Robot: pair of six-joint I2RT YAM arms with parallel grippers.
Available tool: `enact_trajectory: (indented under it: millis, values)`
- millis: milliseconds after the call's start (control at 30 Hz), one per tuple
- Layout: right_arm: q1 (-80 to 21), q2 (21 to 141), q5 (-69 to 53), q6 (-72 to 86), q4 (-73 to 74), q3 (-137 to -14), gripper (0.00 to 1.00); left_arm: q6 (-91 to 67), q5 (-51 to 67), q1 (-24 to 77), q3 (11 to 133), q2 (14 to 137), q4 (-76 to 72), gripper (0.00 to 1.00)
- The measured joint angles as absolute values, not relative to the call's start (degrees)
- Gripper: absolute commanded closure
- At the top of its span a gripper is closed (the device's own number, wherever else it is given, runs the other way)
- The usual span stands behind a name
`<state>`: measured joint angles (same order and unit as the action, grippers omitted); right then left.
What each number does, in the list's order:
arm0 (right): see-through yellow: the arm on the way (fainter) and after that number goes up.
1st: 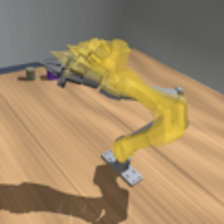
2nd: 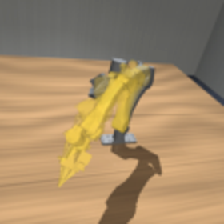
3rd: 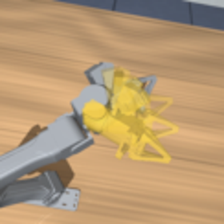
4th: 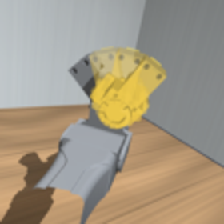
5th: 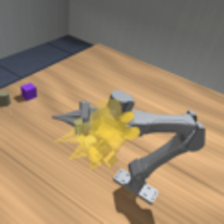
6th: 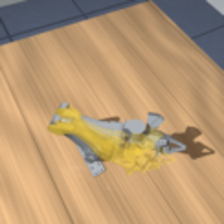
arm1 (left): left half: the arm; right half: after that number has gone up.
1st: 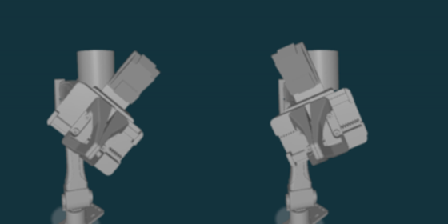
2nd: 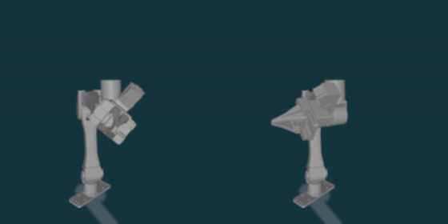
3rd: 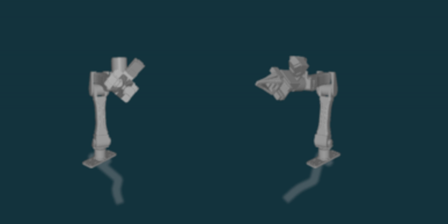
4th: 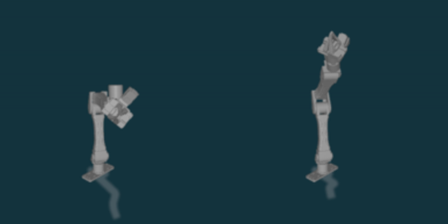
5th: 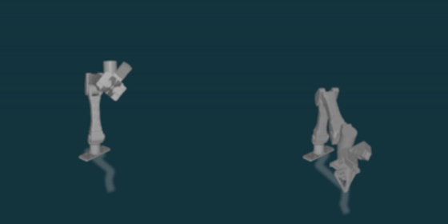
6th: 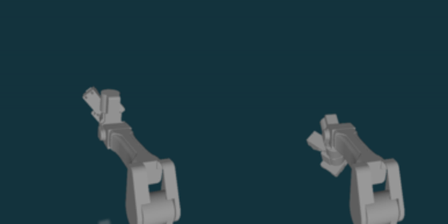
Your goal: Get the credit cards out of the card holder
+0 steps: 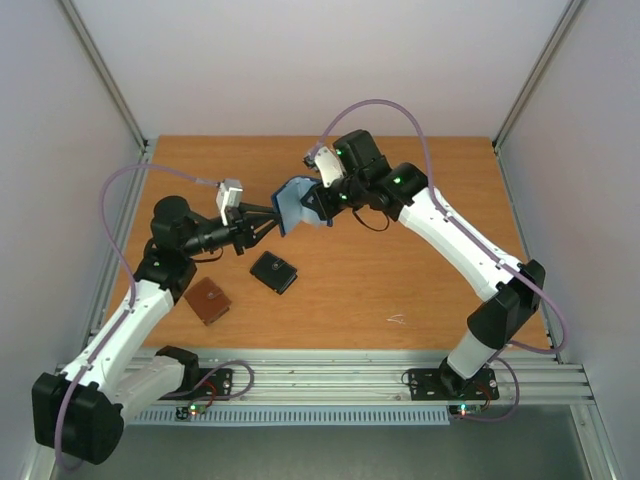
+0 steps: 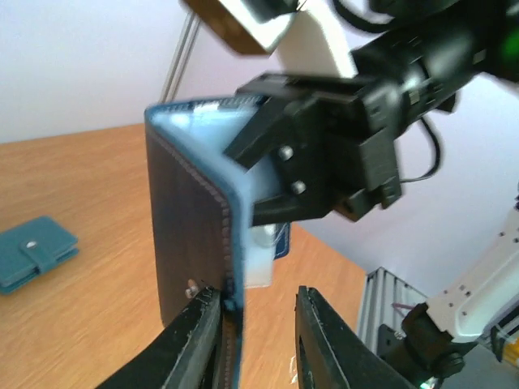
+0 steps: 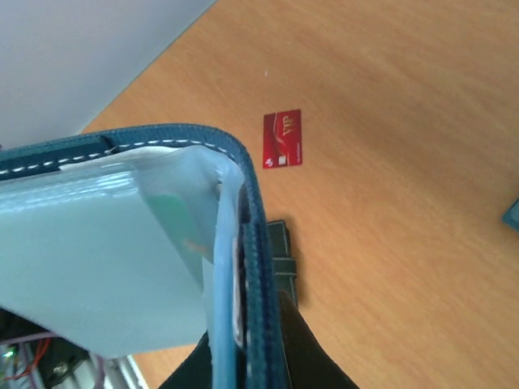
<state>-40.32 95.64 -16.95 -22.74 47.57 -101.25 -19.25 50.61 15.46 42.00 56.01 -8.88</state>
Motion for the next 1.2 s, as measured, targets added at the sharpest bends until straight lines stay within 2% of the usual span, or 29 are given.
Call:
enact_trajectory:
  millis: [267, 367, 767, 933, 1200]
  values:
    - [-35.3, 91.5, -29.9, -20.1, 41.7, -93.4, 0.99, -21.0, 53.1, 14.4, 42.0, 55.1, -13.1, 0.73]
    - [-35.4, 91.2, -34.0, -19.7, 39.7, -93.4, 0.99, -19.0, 52.2, 14.4, 42.0, 55.1, -12.5, 0.7]
    - [-34.3, 91.0, -40.7, -19.7, 38.0, -93.4, 0.99, -15.9, 49.3, 11.4, 42.0, 53.6, -9.4, 0.63]
    - [-33.7, 90.3, -42.5, -20.8, 39.5, -93.5, 0.99, -15.6, 49.3, 7.4, 42.0, 53.6, -9.0, 0.53]
    - [-33.6, 90.2, -44.3, -21.1, 40.1, -94.4, 0.99, -15.8, 54.0, 7.6, 42.0, 54.8, -10.4, 0.42]
